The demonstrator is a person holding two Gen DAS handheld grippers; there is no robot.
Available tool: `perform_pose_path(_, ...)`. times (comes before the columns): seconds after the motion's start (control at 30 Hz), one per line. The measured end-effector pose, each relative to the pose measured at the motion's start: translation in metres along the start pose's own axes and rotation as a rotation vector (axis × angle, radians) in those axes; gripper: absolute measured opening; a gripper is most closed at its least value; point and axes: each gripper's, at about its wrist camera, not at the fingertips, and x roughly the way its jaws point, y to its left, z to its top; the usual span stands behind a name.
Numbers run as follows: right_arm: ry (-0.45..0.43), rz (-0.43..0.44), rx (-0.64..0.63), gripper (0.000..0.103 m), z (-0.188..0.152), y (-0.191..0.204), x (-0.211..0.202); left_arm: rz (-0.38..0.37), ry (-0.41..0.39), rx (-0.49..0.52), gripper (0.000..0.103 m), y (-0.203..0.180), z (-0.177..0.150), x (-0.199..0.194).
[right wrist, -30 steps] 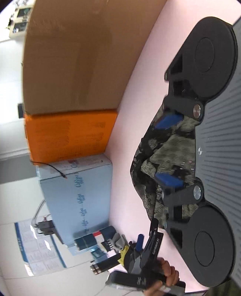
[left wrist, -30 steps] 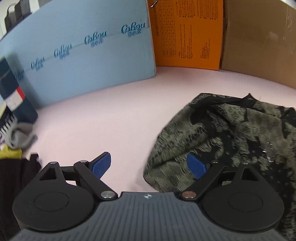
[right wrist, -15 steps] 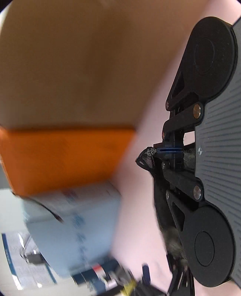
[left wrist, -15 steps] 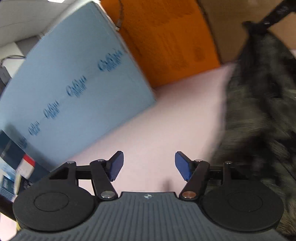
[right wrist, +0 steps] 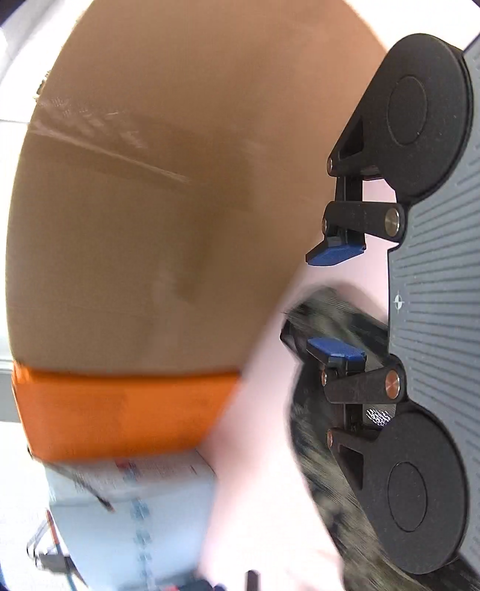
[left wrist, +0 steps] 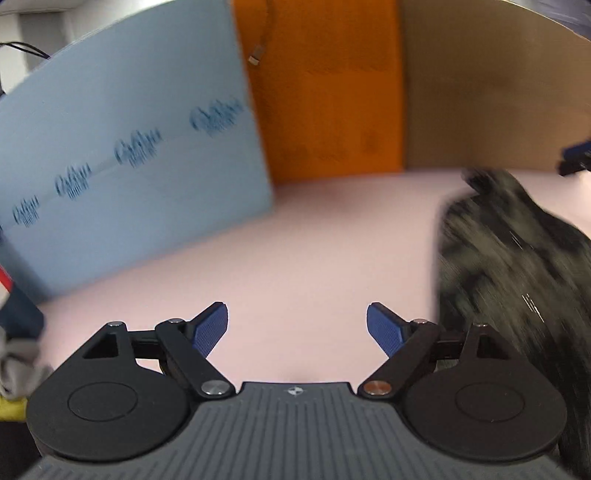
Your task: Fold clothes
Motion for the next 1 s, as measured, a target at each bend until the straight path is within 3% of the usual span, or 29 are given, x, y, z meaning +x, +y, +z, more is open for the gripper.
perform_pose_path(0.13,0.077,0.153,0.021,0.055,-0.056,0.032,-0.028,-0.101,0.090,-0.067,0.081,-0.007,-0.048,-0.027)
perform_pose_path(0.27,0.129,0.236,0.107,0.063,-0.104,0.063,-0.040,-0.140,0.114,-0.161,0.082,-0.016,-0.063,-0.037)
perform_pose_path(0.33,0.148,0.255,0.160,0.066,-0.123,0.074,-0.041,-0.130,0.114,-0.158,0.079,-0.026,-0.059,-0.031)
perform_pose_path(0.37,0.159,0.255,0.189,0.068,-0.131,0.075,-0.039,-0.126,0.116,-0.147,0.062,-0.031,-0.056,-0.025)
perform_pose_path(0.4,0.140,0.248,0.204,0.068,-0.135,0.080,-0.037,-0.110,0.125,-0.114,0.036,-0.037,-0.052,-0.018)
perform_pose_path(0.5,0.103,0.245,0.245,0.074,-0.141,0.081,-0.040,-0.075,0.093,-0.069,0.001,-0.046,-0.041,-0.009)
perform_pose_path(0.6,0.106,0.241,0.232,0.077,-0.141,0.082,-0.042,-0.034,0.040,-0.036,0.001,-0.042,-0.021,-0.008)
perform_pose_path(0.77,0.114,0.246,0.217,0.079,-0.142,0.080,-0.042,0.230,-0.083,-0.113,0.003,0.021,0.045,-0.003)
perform_pose_path(0.83,0.110,0.249,0.217,0.081,-0.143,0.080,-0.041,0.303,-0.076,-0.172,0.016,0.047,0.064,0.000)
perform_pose_path(0.9,0.109,0.249,0.216,0.082,-0.143,0.081,-0.041,0.376,-0.070,-0.175,0.053,0.062,0.070,0.002)
perform_pose_path(0.97,0.107,0.250,0.214,0.084,-0.143,0.082,-0.041,0.449,-0.069,-0.181,0.065,0.069,0.065,0.001)
perform_pose_path(1.0,0.105,0.250,0.215,0.085,-0.144,0.082,-0.042,0.433,-0.049,-0.193,0.065,0.070,0.059,-0.001)
